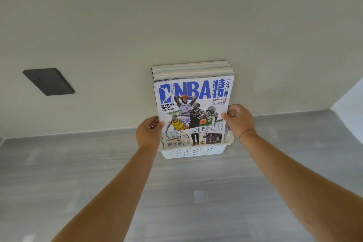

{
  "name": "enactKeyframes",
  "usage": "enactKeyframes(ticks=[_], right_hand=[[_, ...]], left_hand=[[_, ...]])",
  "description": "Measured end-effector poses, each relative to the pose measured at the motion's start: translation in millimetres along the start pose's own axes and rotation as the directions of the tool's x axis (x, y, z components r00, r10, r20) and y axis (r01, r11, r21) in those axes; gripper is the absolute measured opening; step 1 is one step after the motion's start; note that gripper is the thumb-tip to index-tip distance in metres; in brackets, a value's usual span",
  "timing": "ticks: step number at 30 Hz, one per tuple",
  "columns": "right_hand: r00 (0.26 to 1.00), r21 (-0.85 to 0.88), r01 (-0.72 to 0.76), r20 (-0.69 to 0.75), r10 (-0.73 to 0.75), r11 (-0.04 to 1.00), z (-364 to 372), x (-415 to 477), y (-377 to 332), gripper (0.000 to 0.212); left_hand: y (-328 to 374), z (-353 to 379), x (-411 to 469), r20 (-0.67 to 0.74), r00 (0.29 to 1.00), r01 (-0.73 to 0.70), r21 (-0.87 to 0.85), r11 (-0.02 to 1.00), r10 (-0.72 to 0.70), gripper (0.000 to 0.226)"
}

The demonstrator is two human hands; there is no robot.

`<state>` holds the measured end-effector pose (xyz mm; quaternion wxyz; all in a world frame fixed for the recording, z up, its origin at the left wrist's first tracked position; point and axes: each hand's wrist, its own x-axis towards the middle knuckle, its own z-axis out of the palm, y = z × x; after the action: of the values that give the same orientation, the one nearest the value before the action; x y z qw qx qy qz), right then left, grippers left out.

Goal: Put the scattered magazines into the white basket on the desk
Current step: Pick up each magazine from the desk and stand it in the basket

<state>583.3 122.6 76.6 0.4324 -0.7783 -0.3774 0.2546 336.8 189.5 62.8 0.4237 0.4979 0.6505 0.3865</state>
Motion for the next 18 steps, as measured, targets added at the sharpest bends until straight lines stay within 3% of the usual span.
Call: enactKeyframes(ticks=[3, 11, 18], right_hand=[[0.999, -0.012, -0.023, 0.024, 0.023, 1.0, 3, 3, -3, 0.03], [0.992, -0.278, 0.096, -0.057, -0.116, 0.956, 9, 14, -16, 0.019], [0.992, -0.318, 0.098, -0.045, -0.118, 0.943, 15, 12, -17, 0.019]], left_hand=[[-6, 3, -2, 0.007, 0.999, -0.046, 0.063, 0.997, 0.046, 0.024], [2, 18, -7, -0.08, 0.996, -0.033, 0.057, 0.998, 0.037, 0.025], [0, 16, -8, -0.08, 0.996, -0.029, 0.081, 0.996, 0.035, 0.026]])
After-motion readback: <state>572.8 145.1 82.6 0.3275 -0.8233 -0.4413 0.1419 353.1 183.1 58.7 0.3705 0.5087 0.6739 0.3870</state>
